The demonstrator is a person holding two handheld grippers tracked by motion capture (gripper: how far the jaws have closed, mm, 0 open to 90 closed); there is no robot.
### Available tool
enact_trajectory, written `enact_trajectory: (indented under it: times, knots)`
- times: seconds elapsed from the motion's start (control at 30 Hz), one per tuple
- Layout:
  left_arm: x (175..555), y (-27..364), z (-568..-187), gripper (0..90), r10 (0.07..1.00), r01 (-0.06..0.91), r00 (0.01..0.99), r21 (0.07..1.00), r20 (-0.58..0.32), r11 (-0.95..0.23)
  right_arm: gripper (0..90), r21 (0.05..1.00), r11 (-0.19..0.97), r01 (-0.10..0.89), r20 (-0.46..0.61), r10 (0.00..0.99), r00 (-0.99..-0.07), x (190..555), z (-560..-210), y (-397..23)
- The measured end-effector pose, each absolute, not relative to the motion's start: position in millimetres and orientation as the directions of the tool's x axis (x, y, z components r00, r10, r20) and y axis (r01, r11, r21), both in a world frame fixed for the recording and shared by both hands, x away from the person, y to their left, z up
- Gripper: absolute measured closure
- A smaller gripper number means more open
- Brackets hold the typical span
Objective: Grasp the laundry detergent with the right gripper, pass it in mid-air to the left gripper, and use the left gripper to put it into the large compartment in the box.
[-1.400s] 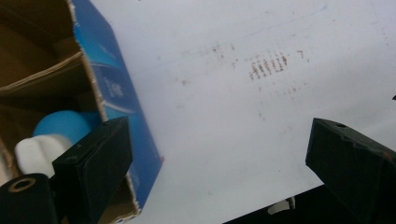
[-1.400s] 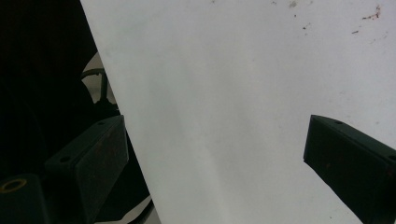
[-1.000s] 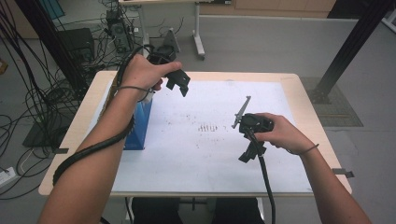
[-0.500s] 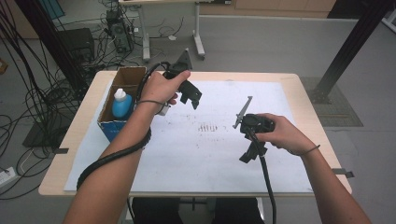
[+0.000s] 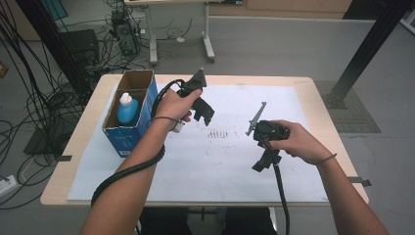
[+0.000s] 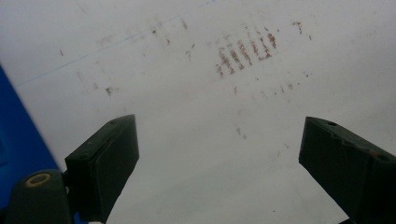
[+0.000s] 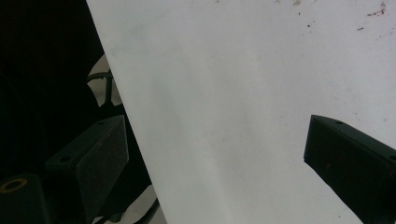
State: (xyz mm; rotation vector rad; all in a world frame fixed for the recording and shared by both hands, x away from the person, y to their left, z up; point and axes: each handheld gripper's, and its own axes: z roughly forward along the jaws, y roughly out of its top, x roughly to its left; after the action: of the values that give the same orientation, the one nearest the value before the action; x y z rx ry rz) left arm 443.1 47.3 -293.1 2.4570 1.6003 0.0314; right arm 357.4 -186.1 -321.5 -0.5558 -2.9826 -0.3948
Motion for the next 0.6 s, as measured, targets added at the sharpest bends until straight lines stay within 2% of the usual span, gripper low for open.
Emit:
enact_trajectory:
  times: [0.6]
  knots:
    - [442.9, 53.4, -346.2, 12.2, 0.903, 0.901, 0.419, 0.166, -0.091, -0.401, 6.3, 0.236, 0.898, 0.372, 0.132, 0.35, -0.927, 356.9, -323.5, -186.5]
